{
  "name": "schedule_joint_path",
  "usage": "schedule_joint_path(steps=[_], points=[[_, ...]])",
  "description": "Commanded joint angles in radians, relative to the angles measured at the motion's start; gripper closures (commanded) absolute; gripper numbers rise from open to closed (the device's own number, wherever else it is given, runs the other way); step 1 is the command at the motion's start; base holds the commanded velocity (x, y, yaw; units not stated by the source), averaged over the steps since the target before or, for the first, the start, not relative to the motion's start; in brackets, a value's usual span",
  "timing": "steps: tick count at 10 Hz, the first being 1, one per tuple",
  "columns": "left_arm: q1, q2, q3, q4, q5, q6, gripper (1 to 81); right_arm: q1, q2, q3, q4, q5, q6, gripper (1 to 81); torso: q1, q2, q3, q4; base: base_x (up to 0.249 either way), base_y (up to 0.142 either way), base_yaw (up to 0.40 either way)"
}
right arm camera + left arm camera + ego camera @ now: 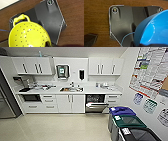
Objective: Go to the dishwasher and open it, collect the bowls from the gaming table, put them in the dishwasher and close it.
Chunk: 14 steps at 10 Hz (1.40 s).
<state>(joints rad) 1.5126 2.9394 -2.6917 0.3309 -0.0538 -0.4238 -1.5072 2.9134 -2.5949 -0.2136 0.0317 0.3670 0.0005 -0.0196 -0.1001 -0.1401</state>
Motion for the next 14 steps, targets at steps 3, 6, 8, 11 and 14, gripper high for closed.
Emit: schedule_joint_path(steps=[3,6,8,11,14], points=[[-0.033,-0.006,-0.002,-0.003,0.046,-0.003,81.1,0.035,-0.007,0.000,-0.006,-0.049,0.000,81.1,0.000,0.000,0.000,0.000,0.145,0.000,0.000],[-0.033,-0.009,-0.002,-0.006,0.032,-0.004,81.1,0.038,-0.007,0.000,-0.004,-0.049,0.000,81.1,0.000,0.000,0.000,0.000,0.145,0.000,0.000],[-0.033,-0.008,-0.002,-0.006,0.031,-0.004,81.1,0.041,-0.007,0.000,-0.006,-0.052,0.000,81.1,0.000,0.000,0.000,0.000,0.142,0.000,0.000],[-0.033,-0.002,-0.002,0.000,0.023,-0.003,81.1,0.038,-0.006,-0.011,-0.004,-0.052,0.000,81.1,0.000,0.000,0.000,0.000,0.141,0.000,0.000],[-0.031,-0.005,-0.002,-0.001,0.025,-0.003,81.1,0.044,0.000,-0.017,-0.006,-0.053,0.000,81.1,0.000,0.000,0.000,0.000,0.140,0.000,0.000]])
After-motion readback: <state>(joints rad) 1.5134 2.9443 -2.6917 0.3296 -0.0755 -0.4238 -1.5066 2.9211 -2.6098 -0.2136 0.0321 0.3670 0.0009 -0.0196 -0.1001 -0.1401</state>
